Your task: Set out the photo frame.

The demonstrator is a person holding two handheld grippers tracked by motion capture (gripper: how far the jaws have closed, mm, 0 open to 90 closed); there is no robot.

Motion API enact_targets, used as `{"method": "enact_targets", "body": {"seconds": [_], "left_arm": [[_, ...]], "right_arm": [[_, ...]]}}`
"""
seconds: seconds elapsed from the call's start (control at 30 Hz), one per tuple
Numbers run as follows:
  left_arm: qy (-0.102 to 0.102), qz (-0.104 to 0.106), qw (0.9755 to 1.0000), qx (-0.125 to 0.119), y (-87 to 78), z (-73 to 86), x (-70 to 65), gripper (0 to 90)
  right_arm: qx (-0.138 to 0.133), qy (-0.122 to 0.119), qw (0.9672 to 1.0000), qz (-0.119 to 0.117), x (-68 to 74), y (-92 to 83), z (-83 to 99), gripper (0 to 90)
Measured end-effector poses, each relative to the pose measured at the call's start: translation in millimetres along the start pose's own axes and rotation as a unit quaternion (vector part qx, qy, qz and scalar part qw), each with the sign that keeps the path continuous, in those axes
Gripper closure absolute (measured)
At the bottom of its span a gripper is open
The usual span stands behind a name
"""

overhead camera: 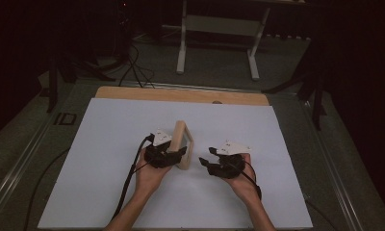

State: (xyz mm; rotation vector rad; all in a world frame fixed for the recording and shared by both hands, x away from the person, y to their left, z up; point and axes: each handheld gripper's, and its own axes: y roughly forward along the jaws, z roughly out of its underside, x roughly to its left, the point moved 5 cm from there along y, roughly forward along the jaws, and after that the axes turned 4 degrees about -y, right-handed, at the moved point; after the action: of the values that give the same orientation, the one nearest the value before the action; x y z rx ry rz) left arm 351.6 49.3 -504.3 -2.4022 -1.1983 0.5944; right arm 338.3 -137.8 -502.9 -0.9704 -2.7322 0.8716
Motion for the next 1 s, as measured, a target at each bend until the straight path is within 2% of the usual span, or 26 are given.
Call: {"method": "enact_targets", "body": {"seconds": [0.17,0.33,0.4,0.6,0.9,1.0], "left_arm": [[0.009,0.003,1.0000,-0.002,-1.3,-0.1,-2.1,55.2],[0.016,0.007,0.9998,0.000,-1.4,0.0,-3.5,57.5],[0.027,0.016,0.9995,0.006,-1.6,0.6,-5.1,58.6],[0.045,0.020,0.9987,0.010,-2.3,2.8,-10.5,60.0],[0.072,0.028,0.9969,0.014,-5.2,5.7,-14.7,60.1],[0.076,0.034,0.9965,0.012,-7.1,7.3,-15.4,60.1]], "right_arm": [[-0.007,0.001,1.0000,0.004,-1.1,-1.4,-1.5,45.5],[-0.021,0.005,0.9996,0.017,-4.2,-4.4,-6.7,45.1],[-0.026,0.007,0.9994,0.022,-5.7,-6.3,-9.9,44.7],[-0.047,0.014,0.9979,0.042,-11.2,-8.7,-20.7,44.4],[-0.054,0.012,0.9972,0.051,-16.8,-4.3,-34.6,44.3],[-0.056,0.012,0.9969,0.054,-18.5,-0.5,-40.2,44.3]]}}
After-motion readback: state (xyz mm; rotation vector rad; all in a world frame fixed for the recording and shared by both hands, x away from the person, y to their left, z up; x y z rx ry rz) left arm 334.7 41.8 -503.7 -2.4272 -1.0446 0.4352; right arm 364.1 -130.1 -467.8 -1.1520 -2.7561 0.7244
